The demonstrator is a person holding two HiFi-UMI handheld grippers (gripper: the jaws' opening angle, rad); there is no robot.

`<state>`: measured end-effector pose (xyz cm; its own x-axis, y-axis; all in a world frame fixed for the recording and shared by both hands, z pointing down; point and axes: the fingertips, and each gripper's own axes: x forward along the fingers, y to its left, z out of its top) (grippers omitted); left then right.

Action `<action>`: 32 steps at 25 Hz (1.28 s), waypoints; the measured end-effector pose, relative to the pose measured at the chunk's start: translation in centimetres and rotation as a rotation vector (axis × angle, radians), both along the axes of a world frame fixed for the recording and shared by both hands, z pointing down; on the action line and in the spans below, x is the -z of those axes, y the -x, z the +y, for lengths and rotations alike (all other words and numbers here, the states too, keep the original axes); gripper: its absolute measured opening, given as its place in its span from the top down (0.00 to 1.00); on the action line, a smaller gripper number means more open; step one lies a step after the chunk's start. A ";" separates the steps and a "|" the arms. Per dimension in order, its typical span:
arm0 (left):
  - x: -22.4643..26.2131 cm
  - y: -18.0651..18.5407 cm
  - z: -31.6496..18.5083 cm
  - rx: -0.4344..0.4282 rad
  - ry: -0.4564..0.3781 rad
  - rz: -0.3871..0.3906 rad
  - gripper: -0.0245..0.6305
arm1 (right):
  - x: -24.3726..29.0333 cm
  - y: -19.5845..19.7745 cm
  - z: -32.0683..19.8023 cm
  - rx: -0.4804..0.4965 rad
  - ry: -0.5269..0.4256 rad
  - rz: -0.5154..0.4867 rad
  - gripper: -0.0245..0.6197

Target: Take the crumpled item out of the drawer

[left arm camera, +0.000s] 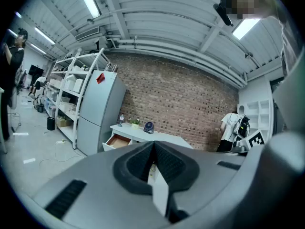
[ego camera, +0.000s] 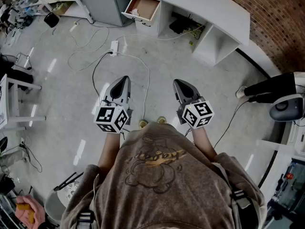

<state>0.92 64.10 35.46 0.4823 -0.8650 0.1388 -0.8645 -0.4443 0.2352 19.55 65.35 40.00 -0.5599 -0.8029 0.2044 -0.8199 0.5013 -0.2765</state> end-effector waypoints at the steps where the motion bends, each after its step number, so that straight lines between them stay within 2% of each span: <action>1: 0.0 0.0 0.0 -0.003 0.001 0.002 0.95 | 0.0 0.0 0.0 -0.003 -0.001 0.000 0.97; 6: -0.2 -0.1 0.1 -0.018 0.005 0.004 0.95 | 0.1 -0.2 -0.1 -0.042 -0.008 -0.012 0.97; 18: -2.2 -0.2 -0.6 -0.098 0.017 0.011 0.95 | -2.3 1.7 0.3 -0.037 0.017 0.010 0.97; 25: -2.5 0.4 -3.5 -0.080 0.014 0.013 0.95 | -2.9 2.4 -3.1 -0.019 0.018 0.015 0.97; 32: -2.7 0.3 -8.4 -0.058 0.009 0.020 0.95 | -2.9 2.3 -8.3 0.012 0.011 0.018 0.97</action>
